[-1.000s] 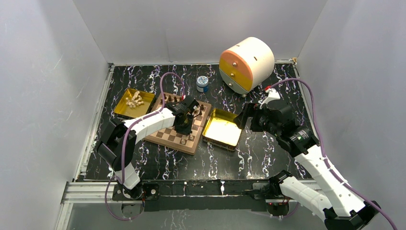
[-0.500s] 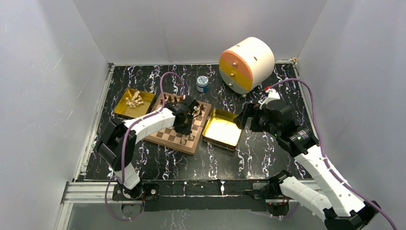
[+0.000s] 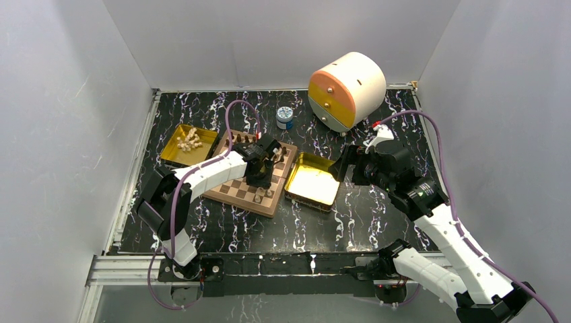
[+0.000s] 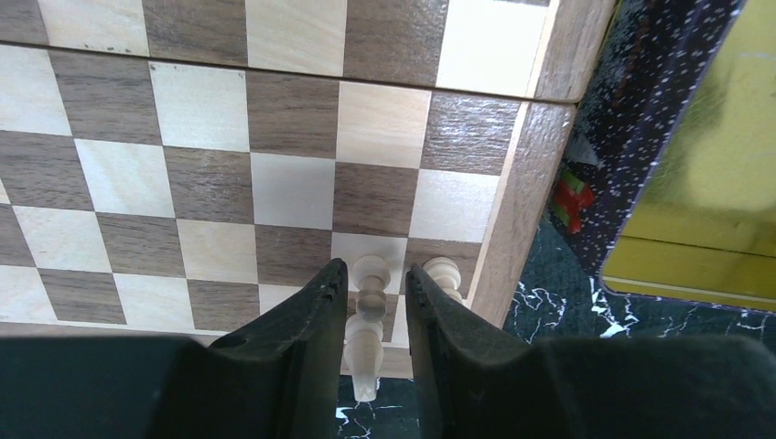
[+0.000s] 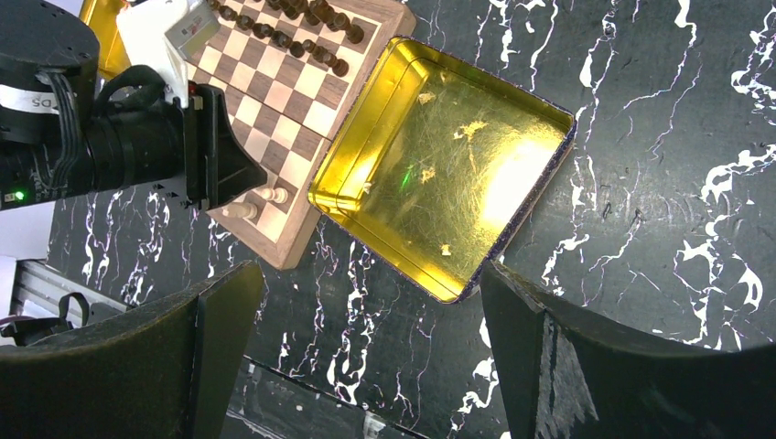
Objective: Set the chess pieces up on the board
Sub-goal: Place the chess piece on the chessboard, then pick up the chess piece from the storage box.
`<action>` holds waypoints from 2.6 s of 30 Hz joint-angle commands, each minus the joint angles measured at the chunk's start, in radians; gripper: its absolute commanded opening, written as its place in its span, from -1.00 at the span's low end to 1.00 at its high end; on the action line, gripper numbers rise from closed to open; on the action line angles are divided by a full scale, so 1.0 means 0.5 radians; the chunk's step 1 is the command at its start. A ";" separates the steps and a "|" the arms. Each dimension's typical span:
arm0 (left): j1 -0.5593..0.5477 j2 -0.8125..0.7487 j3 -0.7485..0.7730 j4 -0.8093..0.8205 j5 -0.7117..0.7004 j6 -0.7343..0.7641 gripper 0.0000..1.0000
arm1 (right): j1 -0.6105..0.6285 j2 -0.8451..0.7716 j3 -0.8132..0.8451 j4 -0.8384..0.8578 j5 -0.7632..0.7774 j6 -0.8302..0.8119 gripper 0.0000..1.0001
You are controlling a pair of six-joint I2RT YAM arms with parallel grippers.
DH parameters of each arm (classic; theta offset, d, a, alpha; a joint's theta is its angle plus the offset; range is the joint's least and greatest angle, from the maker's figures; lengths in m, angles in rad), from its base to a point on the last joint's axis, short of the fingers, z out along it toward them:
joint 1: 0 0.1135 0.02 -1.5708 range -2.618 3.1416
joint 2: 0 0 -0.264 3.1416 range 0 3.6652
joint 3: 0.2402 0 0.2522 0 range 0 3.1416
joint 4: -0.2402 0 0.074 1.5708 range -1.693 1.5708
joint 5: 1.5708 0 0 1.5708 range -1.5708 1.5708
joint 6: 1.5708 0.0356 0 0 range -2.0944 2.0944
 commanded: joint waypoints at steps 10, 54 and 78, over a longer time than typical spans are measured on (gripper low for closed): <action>0.028 -0.044 0.383 -0.180 -0.234 -0.003 -0.51 | -0.008 -0.027 0.030 0.091 0.009 -0.021 0.97; 1.680 0.392 0.576 0.333 -0.288 0.229 -0.60 | -0.008 -0.003 0.029 0.103 -0.016 -0.029 0.97; 1.715 0.566 0.634 0.403 -0.298 0.262 -0.53 | -0.006 -0.006 0.001 0.098 -0.003 -0.023 0.97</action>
